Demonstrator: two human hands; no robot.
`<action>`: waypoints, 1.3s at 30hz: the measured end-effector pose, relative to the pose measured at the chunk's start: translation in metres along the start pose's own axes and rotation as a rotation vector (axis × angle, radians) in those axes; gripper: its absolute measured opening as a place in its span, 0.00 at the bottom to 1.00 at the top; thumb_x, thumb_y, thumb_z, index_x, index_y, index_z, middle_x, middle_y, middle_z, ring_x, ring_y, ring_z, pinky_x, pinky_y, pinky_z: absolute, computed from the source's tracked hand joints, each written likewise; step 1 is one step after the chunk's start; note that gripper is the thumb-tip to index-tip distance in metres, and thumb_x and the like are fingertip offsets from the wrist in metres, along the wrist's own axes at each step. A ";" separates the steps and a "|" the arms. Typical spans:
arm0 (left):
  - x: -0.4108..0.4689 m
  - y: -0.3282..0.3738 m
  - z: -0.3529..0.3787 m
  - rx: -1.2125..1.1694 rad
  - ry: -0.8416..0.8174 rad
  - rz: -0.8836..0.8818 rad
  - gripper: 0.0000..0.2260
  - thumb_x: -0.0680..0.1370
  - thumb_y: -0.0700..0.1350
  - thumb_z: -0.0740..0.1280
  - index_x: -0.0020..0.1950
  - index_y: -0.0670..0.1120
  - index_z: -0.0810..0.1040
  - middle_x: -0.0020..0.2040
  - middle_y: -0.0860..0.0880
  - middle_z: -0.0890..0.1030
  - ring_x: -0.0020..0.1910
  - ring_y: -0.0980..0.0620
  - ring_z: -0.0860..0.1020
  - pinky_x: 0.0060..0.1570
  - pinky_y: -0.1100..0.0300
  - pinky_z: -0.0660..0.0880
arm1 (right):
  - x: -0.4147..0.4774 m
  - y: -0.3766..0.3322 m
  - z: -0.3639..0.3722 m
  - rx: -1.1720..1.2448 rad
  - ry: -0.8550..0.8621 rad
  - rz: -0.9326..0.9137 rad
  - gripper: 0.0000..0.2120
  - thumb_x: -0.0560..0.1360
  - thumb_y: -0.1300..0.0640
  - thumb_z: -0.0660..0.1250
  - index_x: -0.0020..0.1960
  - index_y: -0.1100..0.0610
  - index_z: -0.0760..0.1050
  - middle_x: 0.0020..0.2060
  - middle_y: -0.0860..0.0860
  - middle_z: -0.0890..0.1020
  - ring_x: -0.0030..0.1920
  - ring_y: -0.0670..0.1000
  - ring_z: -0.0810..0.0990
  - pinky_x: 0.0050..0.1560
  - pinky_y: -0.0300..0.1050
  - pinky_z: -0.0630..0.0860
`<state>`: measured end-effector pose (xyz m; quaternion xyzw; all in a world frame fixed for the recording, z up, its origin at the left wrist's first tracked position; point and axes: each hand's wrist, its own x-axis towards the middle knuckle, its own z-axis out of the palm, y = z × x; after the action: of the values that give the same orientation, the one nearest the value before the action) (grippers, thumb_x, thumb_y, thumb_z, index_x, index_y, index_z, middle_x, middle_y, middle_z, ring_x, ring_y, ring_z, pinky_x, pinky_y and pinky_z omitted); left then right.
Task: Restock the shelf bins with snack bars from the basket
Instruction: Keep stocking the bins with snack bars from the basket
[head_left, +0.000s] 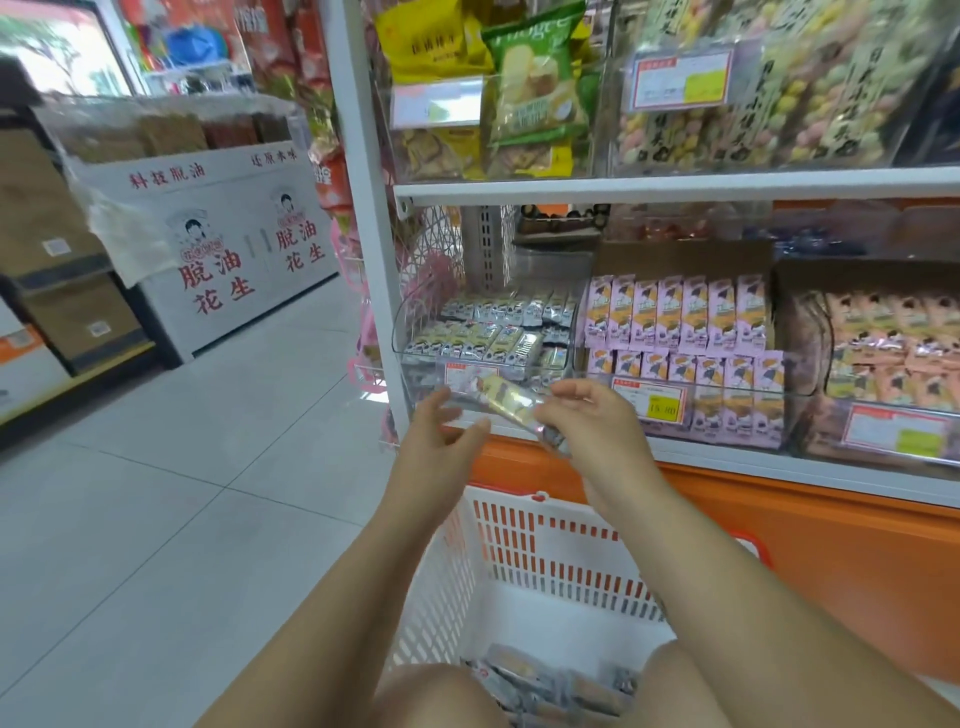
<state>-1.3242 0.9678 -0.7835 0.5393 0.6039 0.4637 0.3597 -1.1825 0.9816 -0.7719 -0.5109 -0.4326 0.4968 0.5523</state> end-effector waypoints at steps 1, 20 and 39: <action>0.002 0.001 -0.004 0.181 0.033 0.115 0.28 0.78 0.47 0.67 0.75 0.54 0.59 0.71 0.51 0.66 0.63 0.54 0.72 0.56 0.60 0.72 | 0.000 -0.001 -0.002 0.043 0.007 0.005 0.09 0.72 0.66 0.69 0.46 0.53 0.74 0.44 0.50 0.80 0.39 0.48 0.78 0.48 0.48 0.79; 0.102 0.025 0.046 0.447 0.008 0.205 0.07 0.77 0.48 0.67 0.40 0.47 0.75 0.31 0.51 0.69 0.30 0.52 0.67 0.27 0.61 0.61 | 0.055 0.041 -0.037 -1.259 0.167 -0.337 0.26 0.80 0.50 0.58 0.76 0.50 0.56 0.76 0.47 0.57 0.77 0.49 0.48 0.75 0.56 0.38; 0.178 0.021 0.094 0.952 -0.154 0.283 0.15 0.76 0.55 0.63 0.61 0.52 0.76 0.67 0.47 0.66 0.63 0.43 0.69 0.63 0.44 0.68 | 0.067 0.054 -0.039 -1.074 0.236 -0.469 0.18 0.73 0.56 0.67 0.63 0.49 0.77 0.68 0.49 0.71 0.73 0.52 0.60 0.74 0.55 0.38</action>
<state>-1.2582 1.1595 -0.7807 0.7529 0.6411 0.1398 0.0506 -1.1414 1.0418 -0.8316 -0.6611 -0.6603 0.0130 0.3560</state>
